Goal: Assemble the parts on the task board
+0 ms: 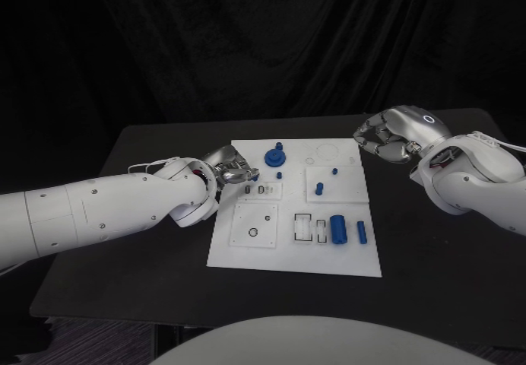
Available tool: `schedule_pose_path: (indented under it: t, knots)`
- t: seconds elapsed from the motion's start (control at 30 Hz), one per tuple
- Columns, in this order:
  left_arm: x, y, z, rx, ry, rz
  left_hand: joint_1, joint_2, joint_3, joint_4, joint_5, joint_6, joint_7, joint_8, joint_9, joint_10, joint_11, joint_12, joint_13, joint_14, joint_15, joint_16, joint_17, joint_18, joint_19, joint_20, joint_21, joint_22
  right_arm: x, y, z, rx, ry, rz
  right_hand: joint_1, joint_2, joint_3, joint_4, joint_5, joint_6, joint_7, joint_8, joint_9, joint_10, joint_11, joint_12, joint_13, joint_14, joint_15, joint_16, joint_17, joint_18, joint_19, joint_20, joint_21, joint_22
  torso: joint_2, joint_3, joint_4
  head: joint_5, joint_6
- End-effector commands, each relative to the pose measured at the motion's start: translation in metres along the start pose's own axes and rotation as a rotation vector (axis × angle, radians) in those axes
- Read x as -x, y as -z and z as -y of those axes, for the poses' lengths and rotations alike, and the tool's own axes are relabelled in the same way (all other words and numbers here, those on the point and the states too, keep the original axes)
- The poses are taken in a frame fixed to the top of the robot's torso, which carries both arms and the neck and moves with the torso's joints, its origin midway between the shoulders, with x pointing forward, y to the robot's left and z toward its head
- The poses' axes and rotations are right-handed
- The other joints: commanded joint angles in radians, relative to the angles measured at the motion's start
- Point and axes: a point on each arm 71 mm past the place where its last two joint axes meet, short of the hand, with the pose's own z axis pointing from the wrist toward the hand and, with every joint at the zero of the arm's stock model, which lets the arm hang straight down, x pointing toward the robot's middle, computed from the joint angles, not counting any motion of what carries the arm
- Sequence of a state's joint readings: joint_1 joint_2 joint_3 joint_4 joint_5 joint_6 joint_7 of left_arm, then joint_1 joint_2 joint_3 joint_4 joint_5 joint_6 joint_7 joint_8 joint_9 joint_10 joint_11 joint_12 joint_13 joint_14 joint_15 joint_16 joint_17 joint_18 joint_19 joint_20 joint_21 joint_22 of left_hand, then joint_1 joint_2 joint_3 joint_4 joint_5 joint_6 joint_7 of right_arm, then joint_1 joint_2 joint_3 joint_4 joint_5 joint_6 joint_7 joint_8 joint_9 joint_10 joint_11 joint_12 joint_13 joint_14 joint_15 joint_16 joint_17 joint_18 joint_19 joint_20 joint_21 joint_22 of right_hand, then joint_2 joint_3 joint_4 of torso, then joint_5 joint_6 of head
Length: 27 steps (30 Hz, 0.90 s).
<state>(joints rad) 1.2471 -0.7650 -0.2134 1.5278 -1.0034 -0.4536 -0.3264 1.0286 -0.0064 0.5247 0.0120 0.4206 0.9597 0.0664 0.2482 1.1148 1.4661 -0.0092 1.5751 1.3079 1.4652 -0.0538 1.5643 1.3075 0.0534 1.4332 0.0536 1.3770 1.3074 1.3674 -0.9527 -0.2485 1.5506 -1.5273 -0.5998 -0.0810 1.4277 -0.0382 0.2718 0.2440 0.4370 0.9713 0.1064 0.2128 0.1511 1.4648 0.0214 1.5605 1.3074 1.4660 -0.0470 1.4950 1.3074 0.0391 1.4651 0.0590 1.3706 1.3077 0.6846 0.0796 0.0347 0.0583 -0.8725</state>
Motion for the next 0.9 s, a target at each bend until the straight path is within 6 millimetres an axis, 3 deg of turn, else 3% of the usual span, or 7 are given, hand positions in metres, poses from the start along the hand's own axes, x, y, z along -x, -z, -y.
schedule_pose_path:
  t: [0.03,0.9]
  knots:
    - [-0.004,0.0,0.003,-0.021,-0.006,-0.012,-0.007,0.004,0.023,-0.016,0.0,0.001,-0.012,0.007,0.0,0.105,-0.006,-0.004,0.263,0.106,-0.008,0.006,0.263,-0.001,0.002,-0.001,-0.001,0.192,0.0,0.001,0.001,-0.012,0.002,0.009,0.007,-0.003,0.005,0.0,0.0,0.007,0.003,-0.004,-0.001,0.087,0.007,-0.005,0.243,0.086,0.006,-0.004,0.193,0.009,0.023,0.007,-0.002,0.197,0.0,-0.0007,0.0005,-0.001,0.0]
    - [-0.023,-0.005,-0.002,-0.02,-0.014,-0.069,-0.018,0.008,0.015,0.003,0.01,0.006,-0.014,0.013,0.0,0.105,-0.007,-0.004,0.263,0.106,-0.009,0.006,0.263,0.0,0.002,-0.002,-0.004,0.192,0.0,0.0,0.001,-0.014,0.004,0.004,0.006,-0.004,0.005,0.0,-0.001,0.008,0.003,-0.003,-0.001,0.087,0.007,-0.005,0.243,0.086,0.005,-0.005,0.192,0.01,0.023,0.007,-0.003,0.197,0.001,-0.0008,0.001,-0.002,0.0]
